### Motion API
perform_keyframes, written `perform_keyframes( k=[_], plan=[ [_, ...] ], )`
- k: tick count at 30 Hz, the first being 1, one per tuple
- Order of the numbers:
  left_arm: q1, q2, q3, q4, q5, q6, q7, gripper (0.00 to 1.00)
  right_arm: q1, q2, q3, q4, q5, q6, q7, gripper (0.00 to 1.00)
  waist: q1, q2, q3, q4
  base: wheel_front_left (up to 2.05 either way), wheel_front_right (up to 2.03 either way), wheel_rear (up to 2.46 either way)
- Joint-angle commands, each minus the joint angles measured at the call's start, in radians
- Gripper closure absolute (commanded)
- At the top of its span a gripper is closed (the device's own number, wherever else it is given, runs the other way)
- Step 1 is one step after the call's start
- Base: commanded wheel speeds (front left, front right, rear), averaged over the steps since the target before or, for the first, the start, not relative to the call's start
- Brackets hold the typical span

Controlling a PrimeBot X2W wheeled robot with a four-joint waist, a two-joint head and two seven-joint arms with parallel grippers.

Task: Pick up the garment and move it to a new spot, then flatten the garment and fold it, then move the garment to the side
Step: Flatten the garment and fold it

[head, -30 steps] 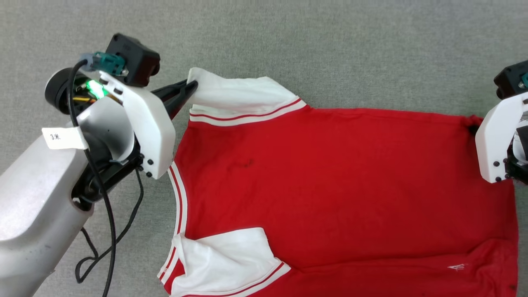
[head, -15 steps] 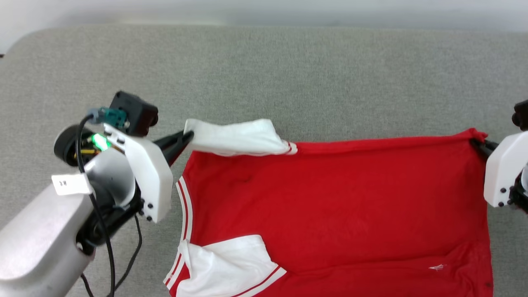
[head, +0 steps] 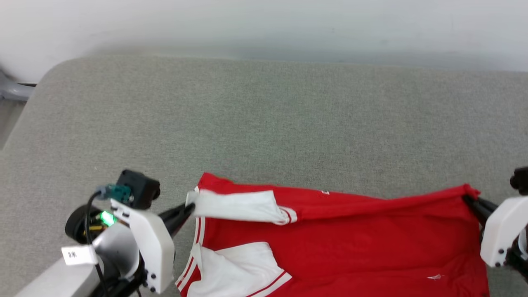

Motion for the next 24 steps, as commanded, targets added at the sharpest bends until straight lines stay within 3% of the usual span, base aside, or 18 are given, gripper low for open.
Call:
perform_keyframes(
  k=[1,12,24],
  plan=[
    [0.039,0.007,-0.005,-0.013,-0.006,0.011,-0.010,1.00,0.041,-0.003,-0.008,-0.013,0.010,-0.001,-0.005,1.00,0.0001,0.0000,-0.016,0.007,0.00,0.00,0.00],
    [0.170,0.010,-0.067,-0.012,0.003,0.033,-0.031,1.00,0.189,-0.001,-0.004,-0.053,0.069,-0.001,-0.009,1.00,0.0001,0.0000,-0.040,0.010,0.00,0.00,0.00],
    [0.205,-0.032,-0.123,0.090,0.036,0.010,-0.068,1.00,0.235,-0.011,0.026,-0.018,0.087,-0.001,-0.029,1.00,0.0001,0.0000,-0.044,-0.001,0.00,0.00,0.00]
  ],
)
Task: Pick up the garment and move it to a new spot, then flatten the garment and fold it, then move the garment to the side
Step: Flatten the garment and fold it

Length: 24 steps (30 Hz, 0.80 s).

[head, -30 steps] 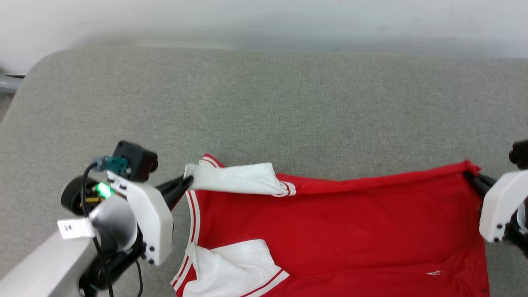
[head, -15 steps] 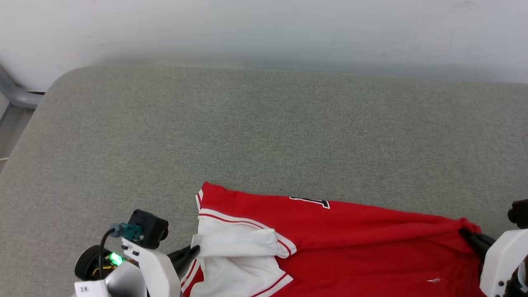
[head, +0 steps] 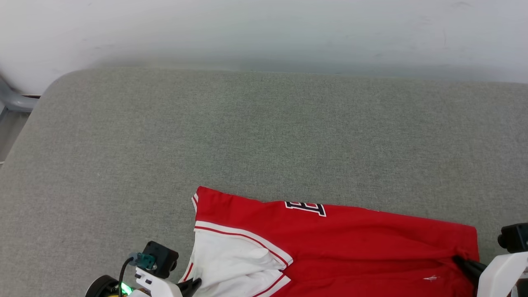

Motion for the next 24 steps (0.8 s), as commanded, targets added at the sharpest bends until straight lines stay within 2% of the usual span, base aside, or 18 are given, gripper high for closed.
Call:
perform_keyframes(
  k=[1,10,11,12,13,14,15,24],
  plan=[
    [0.010,-0.005,-0.002,0.011,0.003,-0.004,-0.008,1.00,0.013,-0.006,0.004,0.007,-0.004,-0.001,-0.003,1.00,0.0000,-0.0001,0.000,-0.001,0.00,0.00,0.00],
    [-0.014,-0.027,-0.026,0.086,0.026,-0.027,-0.021,1.00,0.005,-0.024,0.032,0.061,-0.021,-0.001,-0.013,1.00,0.0000,-0.0001,0.011,-0.005,0.00,0.00,0.00],
    [-0.016,-0.030,-0.031,0.093,0.030,-0.032,-0.021,1.00,0.004,-0.024,0.039,0.069,-0.019,-0.001,-0.005,0.89,0.0000,-0.0001,0.012,-0.005,0.00,0.00,0.00],
    [-0.017,-0.034,-0.035,0.100,0.029,-0.035,-0.022,1.00,0.002,-0.025,0.044,0.071,-0.019,-0.001,-0.004,0.61,0.0000,-0.0001,0.013,-0.005,0.00,0.00,0.00],
    [-0.018,-0.037,-0.037,0.106,0.031,-0.037,-0.024,0.88,0.000,-0.022,0.045,0.076,-0.014,-0.001,-0.004,0.00,0.0000,-0.0001,0.012,-0.006,0.00,0.00,0.00],
    [-0.021,-0.040,-0.039,0.113,0.038,-0.038,-0.029,0.27,-0.002,-0.022,0.047,0.079,-0.012,-0.001,-0.005,0.00,0.0000,-0.0001,0.010,-0.006,0.00,0.00,0.00],
    [-0.022,-0.042,-0.041,0.120,0.041,-0.036,-0.036,0.00,-0.002,-0.024,0.051,0.081,-0.010,-0.001,0.003,0.00,0.0000,-0.0001,0.007,-0.006,0.00,0.00,0.00],
    [-0.003,-0.055,-0.007,0.149,0.037,-0.016,-0.121,0.00,0.034,-0.069,0.030,-0.027,0.051,-0.001,0.074,0.00,0.0000,-0.0001,-0.041,-0.010,0.00,0.00,0.00]
  ],
)
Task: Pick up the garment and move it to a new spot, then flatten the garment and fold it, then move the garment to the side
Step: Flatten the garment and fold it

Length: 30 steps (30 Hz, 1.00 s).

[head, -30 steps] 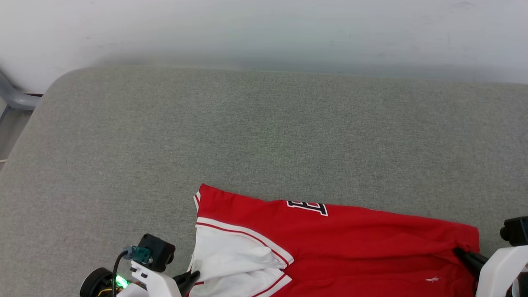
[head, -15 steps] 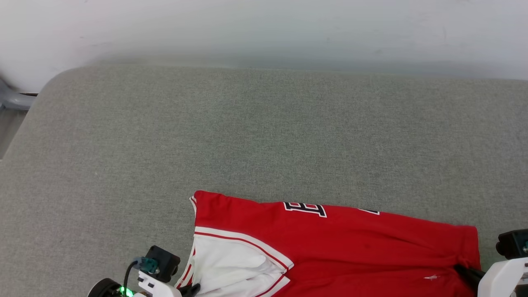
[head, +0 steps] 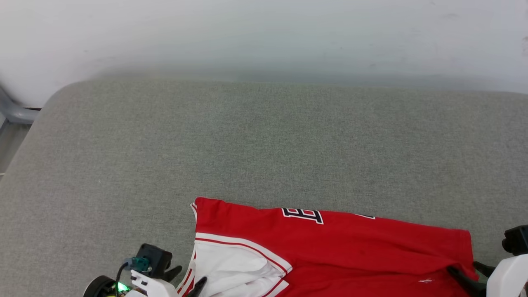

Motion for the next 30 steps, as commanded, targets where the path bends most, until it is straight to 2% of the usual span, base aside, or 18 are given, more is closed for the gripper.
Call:
perform_keyframes(
  k=[1,8,16,21,25,30],
  plan=[
    [0.005,-0.005,0.012,-0.002,-0.002,0.008,-0.021,0.00,0.017,-0.003,-0.013,-0.025,0.012,-0.001,0.017,0.00,0.0000,0.0000,-0.010,-0.002,0.00,0.00,0.00],
    [0.011,-0.034,0.075,-0.019,0.012,0.051,-0.173,0.00,0.048,0.015,-0.117,-0.153,0.001,-0.001,0.155,0.00,0.0000,0.0000,-0.028,-0.003,0.00,0.00,0.00],
    [-0.016,-0.093,0.137,-0.005,0.107,0.103,-0.417,0.00,0.041,0.139,-0.263,-0.226,-0.076,-0.001,0.314,0.00,0.0000,0.0000,-0.017,0.009,0.00,0.00,0.00],
    [-0.016,-0.162,0.247,-0.058,0.224,0.128,-0.455,0.00,0.023,0.220,-0.342,-0.227,-0.149,-0.001,0.374,0.00,0.0000,0.0000,-0.001,0.021,0.00,0.00,0.00],
    [0.033,-0.234,0.368,-0.133,0.375,0.116,-0.455,0.00,0.003,0.271,-0.393,-0.210,-0.202,-0.001,0.403,0.00,0.0000,0.0000,0.015,0.028,0.00,0.00,0.00],
    [0.081,-0.319,0.489,-0.206,0.531,0.070,-0.454,0.00,-0.027,0.314,-0.446,-0.173,-0.254,-0.001,0.412,0.00,0.0000,0.0000,0.036,0.035,0.00,0.00,0.00]
  ],
)
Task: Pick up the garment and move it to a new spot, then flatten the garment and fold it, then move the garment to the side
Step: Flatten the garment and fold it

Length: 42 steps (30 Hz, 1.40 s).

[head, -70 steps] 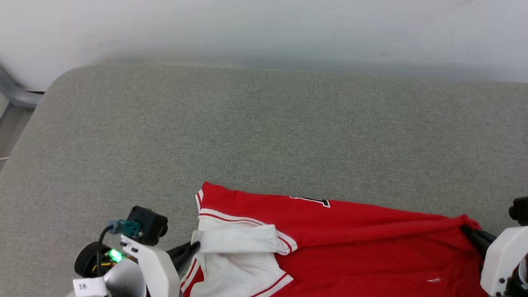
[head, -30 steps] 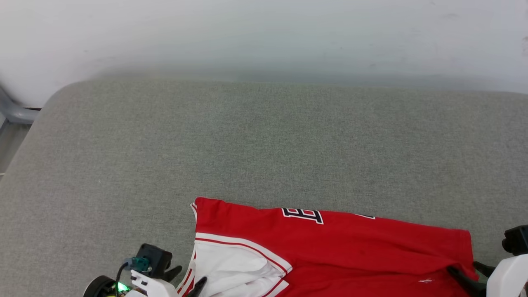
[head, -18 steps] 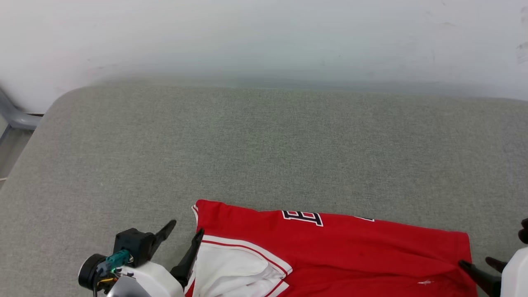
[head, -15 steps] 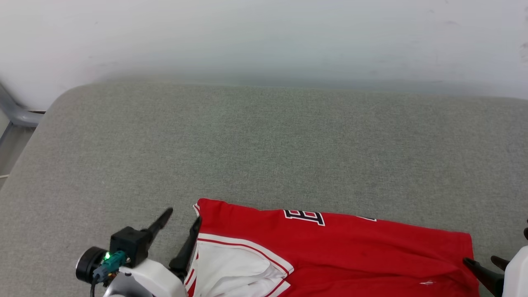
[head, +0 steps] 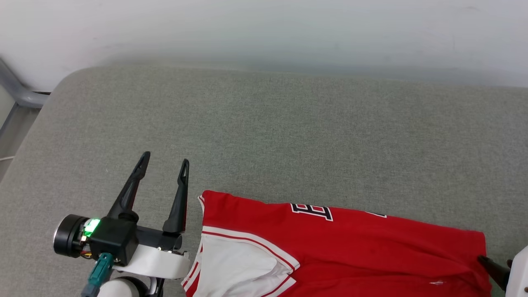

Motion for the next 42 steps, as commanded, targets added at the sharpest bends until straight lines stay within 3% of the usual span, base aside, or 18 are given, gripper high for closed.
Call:
perform_keyframes(
  k=[1,7,10,21,32,33,35,36,37,38,42],
  plan=[
    [0.021,-0.026,0.031,-0.017,0.039,-0.018,-0.002,0.00,-0.019,0.014,-0.016,0.018,-0.019,-0.001,-0.003,0.00,-0.0002,0.0000,0.010,0.004,0.00,0.00,0.00],
    [0.044,-0.104,0.111,-0.085,0.191,-0.095,-0.002,0.00,-0.066,0.047,-0.060,0.106,-0.055,-0.001,-0.025,0.00,-0.0002,0.0000,0.043,0.012,0.00,0.00,0.00],
    [0.046,-0.117,0.121,-0.089,0.219,-0.120,-0.002,0.00,-0.077,0.057,-0.058,0.136,-0.048,-0.001,-0.028,0.00,-0.0002,0.0000,0.056,0.016,0.00,0.00,0.00],
    [0.035,-0.157,0.145,-0.086,0.249,-0.169,-0.002,0.00,-0.077,0.085,-0.031,0.255,-0.062,-0.001,-0.052,0.00,-0.0002,0.0000,0.081,0.025,0.00,0.00,0.00],
    [0.046,-0.178,0.167,-0.066,0.260,-0.205,-0.002,0.00,-0.083,0.120,0.110,0.332,0.030,0.006,-0.096,0.00,-0.0002,0.0000,0.067,0.024,0.00,0.00,0.00],
    [0.049,-0.180,0.169,-0.064,0.260,-0.208,-0.002,0.00,-0.083,0.116,0.117,0.335,0.034,0.006,-0.103,0.10,-0.0002,0.0000,0.063,0.024,0.00,0.00,0.00],
    [0.054,-0.182,0.173,-0.061,0.260,-0.212,-0.002,0.00,-0.083,0.107,0.123,0.344,0.040,0.006,-0.117,0.51,-0.0002,0.0000,0.055,0.022,0.00,0.00,0.00],
    [0.056,-0.183,0.174,-0.060,0.261,-0.216,-0.002,0.00,-0.084,0.101,0.124,0.351,0.038,0.006,-0.125,0.58,-0.0002,0.0000,0.052,0.021,0.00,0.00,0.00],
    [0.058,-0.184,0.176,-0.059,0.260,-0.217,-0.002,0.00,-0.084,0.094,0.126,0.358,0.037,0.005,-0.133,0.87,-0.0002,0.0000,0.049,0.021,0.00,0.00,0.00],
    [0.059,-0.184,0.178,-0.059,0.259,-0.218,-0.002,0.00,-0.084,0.087,0.127,0.365,0.035,0.005,-0.143,1.00,-0.0002,0.0000,0.046,0.020,0.00,0.00,0.00],
    [0.065,-0.188,0.182,-0.057,0.262,-0.227,-0.002,0.00,-0.089,0.066,0.130,0.391,0.038,0.000,-0.189,1.00,-0.0002,0.0000,0.039,0.015,0.00,0.00,0.00]
  ],
)
